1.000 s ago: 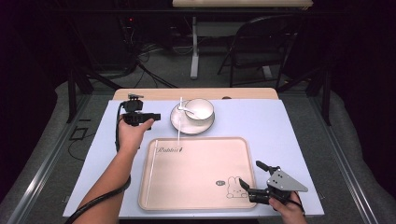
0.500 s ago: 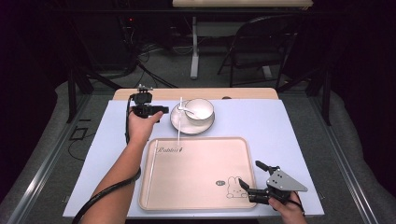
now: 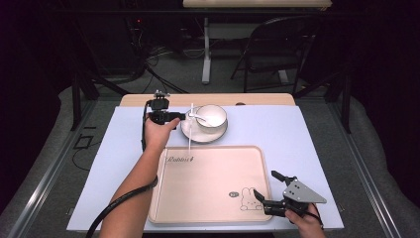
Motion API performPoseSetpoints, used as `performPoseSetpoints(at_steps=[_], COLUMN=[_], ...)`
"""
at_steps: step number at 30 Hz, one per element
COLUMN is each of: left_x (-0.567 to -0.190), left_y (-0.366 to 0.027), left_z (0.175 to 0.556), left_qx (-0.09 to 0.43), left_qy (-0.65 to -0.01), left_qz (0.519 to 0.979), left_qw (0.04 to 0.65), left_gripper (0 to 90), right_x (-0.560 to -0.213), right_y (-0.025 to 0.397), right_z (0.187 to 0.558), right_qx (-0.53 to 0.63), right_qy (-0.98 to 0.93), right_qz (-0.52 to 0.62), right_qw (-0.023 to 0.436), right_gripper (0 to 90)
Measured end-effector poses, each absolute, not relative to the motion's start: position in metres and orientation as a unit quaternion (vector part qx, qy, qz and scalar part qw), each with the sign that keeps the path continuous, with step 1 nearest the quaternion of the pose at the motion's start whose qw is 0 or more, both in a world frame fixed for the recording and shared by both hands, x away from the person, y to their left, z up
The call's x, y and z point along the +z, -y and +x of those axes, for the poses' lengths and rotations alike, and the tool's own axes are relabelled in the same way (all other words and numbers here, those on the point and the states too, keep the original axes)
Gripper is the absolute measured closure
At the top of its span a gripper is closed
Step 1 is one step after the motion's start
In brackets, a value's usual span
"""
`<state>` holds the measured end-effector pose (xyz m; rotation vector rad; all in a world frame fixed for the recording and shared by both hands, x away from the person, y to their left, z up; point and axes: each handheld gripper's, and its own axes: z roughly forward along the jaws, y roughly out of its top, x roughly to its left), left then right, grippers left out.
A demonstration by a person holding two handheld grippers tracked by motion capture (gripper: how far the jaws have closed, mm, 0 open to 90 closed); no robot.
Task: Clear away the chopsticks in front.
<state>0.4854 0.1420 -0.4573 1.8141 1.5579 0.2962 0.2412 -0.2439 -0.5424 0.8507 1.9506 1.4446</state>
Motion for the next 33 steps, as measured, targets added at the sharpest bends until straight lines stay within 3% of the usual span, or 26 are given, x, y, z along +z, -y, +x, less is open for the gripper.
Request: performPoseSetpoints(at_steps=[23, 33], left_x=[-0.493, -0.512], left_y=[-0.128, -0.120], left_z=[0.501, 0.509], left_qx=[0.084, 0.081], left_qy=[-0.620, -0.621], left_qz=[0.696, 0.698], left_qw=[0.352, 0.346], left_gripper=[43.9, 57.5], right_x=[-0.542, -0.542], right_y=[0.244, 0.244], right_z=[0.241, 0.242], right_qx=[0.541, 0.541], right_qy=[-0.728, -0.728], right_qz=[0.315, 0.316], right_qw=[0.279, 0.278], right_gripper=[14.0, 14.0])
